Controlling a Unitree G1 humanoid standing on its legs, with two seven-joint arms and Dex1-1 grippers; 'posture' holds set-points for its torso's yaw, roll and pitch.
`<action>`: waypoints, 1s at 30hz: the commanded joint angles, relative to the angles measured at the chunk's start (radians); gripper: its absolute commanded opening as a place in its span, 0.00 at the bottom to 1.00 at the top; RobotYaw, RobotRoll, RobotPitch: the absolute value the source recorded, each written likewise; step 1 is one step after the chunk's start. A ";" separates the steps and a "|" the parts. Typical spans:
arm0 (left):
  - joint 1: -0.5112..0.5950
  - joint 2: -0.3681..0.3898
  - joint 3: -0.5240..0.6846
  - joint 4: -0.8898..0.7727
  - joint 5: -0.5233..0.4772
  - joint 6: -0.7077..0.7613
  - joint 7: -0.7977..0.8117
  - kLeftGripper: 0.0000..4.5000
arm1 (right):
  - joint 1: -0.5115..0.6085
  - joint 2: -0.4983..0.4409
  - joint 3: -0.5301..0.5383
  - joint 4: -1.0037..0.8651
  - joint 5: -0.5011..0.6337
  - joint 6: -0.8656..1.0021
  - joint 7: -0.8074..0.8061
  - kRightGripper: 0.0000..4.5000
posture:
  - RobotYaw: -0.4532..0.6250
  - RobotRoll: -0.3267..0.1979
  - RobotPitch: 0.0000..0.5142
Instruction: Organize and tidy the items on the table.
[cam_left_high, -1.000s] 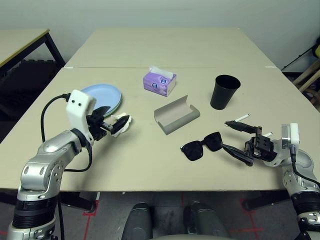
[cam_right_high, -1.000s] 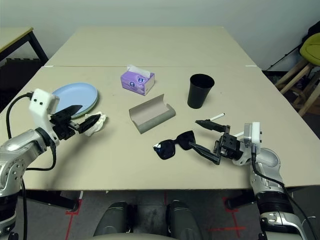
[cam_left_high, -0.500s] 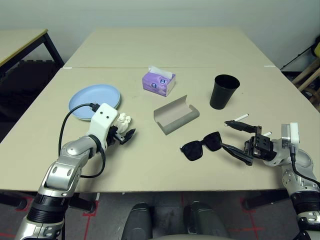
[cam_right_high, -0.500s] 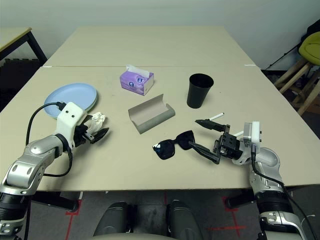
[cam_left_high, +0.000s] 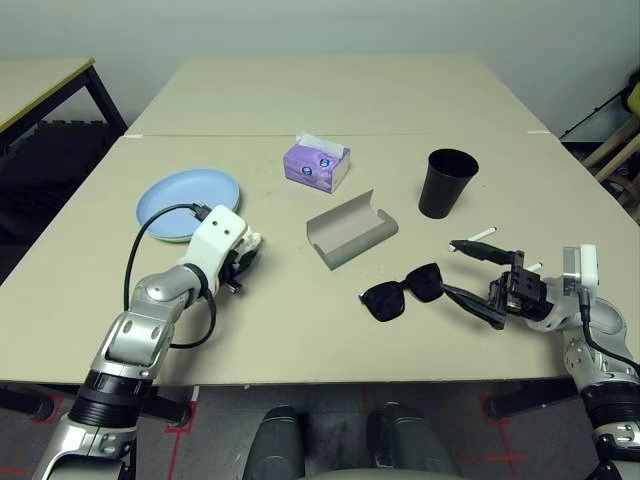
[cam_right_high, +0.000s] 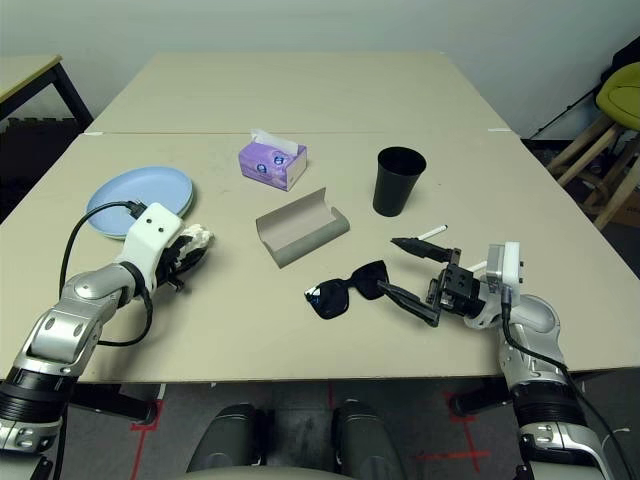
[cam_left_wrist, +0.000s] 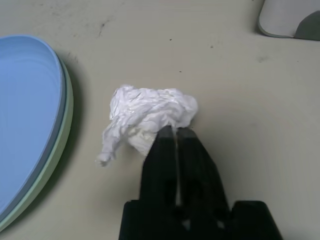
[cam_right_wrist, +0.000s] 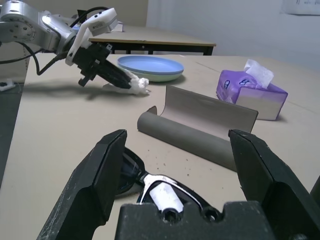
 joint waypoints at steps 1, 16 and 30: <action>0.001 0.011 -0.013 -0.031 0.001 0.018 -0.029 0.01 | 0.008 -0.004 -0.012 -0.017 0.003 0.012 -0.007 1.00 | 0.50 0.62 0.09; -0.168 0.007 0.162 -0.091 -0.195 0.173 -0.070 0.01 | -0.003 -0.008 -0.009 -0.003 -0.005 0.006 0.002 1.00 | 0.51 0.62 0.08; -0.279 -0.044 0.153 0.126 0.057 0.011 0.277 0.01 | 0.007 -0.011 -0.008 -0.013 -0.009 0.007 0.001 1.00 | 0.50 0.62 0.09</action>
